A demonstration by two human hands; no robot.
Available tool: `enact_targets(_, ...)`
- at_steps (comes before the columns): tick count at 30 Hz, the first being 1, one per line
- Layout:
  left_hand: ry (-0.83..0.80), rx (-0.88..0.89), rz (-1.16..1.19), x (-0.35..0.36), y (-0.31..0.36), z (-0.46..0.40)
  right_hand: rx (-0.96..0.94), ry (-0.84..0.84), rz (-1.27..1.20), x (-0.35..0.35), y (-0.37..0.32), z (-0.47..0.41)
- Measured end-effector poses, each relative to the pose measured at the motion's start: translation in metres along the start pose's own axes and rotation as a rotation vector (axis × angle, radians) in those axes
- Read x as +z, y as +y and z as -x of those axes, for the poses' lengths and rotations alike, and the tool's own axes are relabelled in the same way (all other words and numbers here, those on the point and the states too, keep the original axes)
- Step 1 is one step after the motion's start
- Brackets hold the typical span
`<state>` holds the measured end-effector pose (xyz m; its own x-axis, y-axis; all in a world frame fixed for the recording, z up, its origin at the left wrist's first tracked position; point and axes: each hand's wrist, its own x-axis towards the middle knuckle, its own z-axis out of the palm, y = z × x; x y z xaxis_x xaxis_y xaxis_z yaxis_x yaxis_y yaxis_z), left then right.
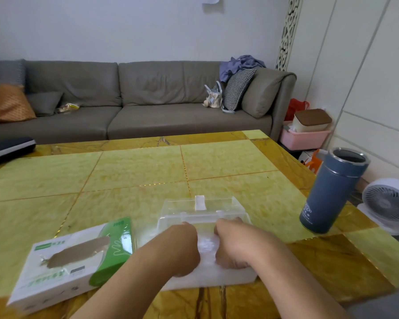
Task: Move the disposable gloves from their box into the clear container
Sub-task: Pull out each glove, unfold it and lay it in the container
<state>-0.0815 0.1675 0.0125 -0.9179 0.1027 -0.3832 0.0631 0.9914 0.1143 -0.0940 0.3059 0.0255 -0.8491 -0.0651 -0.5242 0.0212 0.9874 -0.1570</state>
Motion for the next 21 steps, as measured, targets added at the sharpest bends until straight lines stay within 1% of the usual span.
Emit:
enact_targets(2,0.120,0.040,-0.008,0.000,-0.007,0.019,-0.004,0.022,-0.023,0.001,-0.001,0.000)
enact_targets(4,0.271,0.119,-0.101,-0.002,-0.011,0.041,-0.014,0.037,-0.029,0.002,-0.003,-0.002)
enact_targets(5,0.319,0.161,-0.153,-0.002,-0.013,0.048,-0.016,0.045,-0.030,0.002,-0.004,-0.002)
enact_targets(8,0.336,0.307,-0.225,0.004,-0.021,0.067,-0.025,0.069,-0.045,0.003,-0.006,0.000)
enact_targets(10,0.361,0.411,-0.292,0.016,-0.032,0.063,-0.042,0.071,-0.066,0.002,-0.007,0.003)
enact_targets(11,0.399,0.440,-0.303,0.023,-0.037,0.059,-0.042,0.065,-0.072,0.001,-0.007,0.004)
enact_targets(12,0.461,0.449,-0.297,0.029,-0.042,0.055,-0.037,0.060,-0.072,0.000,-0.008,0.005)
enact_targets(13,0.491,0.465,-0.285,0.034,-0.046,0.051,-0.030,0.058,-0.075,-0.002,-0.010,0.006)
enact_targets(15,0.513,0.515,-0.247,0.037,-0.050,0.044,-0.023,0.065,-0.077,-0.003,-0.013,0.008)
enact_targets(16,0.556,0.540,-0.261,0.039,-0.054,0.040,-0.028,0.073,-0.072,-0.003,-0.014,0.009)
enact_targets(17,0.557,0.550,-0.263,0.042,-0.058,0.038,-0.036,0.082,-0.063,-0.003,-0.016,0.008)
enact_targets(19,0.564,0.555,-0.186,0.046,-0.064,0.039,-0.064,0.112,-0.044,-0.001,-0.018,0.007)
enact_targets(21,0.616,0.582,-0.088,0.050,-0.069,0.040,-0.081,0.155,-0.036,-0.001,-0.019,0.008)
